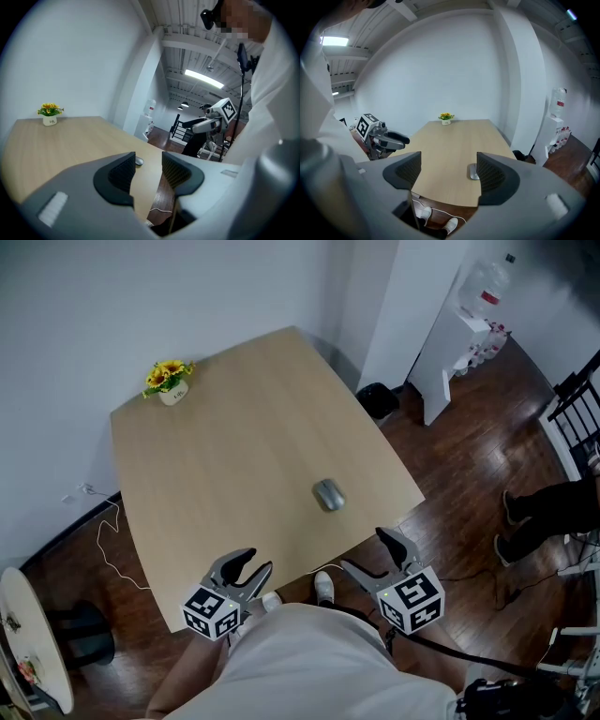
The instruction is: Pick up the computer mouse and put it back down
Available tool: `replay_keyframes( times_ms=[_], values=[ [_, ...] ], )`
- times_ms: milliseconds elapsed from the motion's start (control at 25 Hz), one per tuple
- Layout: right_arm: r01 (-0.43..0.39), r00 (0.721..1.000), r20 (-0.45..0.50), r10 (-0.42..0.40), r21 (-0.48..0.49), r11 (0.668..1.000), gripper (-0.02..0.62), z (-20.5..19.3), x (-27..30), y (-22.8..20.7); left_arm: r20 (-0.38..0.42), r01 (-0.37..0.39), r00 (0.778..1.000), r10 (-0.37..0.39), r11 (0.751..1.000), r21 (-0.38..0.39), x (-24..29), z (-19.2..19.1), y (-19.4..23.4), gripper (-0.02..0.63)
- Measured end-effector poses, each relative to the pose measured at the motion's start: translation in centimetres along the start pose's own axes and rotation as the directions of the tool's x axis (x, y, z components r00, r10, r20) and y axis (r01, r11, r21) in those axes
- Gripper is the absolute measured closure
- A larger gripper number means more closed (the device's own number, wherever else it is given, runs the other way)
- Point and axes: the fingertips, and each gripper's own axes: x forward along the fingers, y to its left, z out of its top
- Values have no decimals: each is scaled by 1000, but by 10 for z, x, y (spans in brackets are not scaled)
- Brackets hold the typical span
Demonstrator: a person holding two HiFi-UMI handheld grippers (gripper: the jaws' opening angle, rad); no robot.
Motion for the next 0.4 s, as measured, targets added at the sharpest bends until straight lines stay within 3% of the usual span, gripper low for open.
replay_keyframes(
  times_ms=[400],
  values=[
    [-26,1000,2,26,7,1000,222,2,6,9,-4,-12,1000,12,1000,1,-11,-4,5,460]
  ],
)
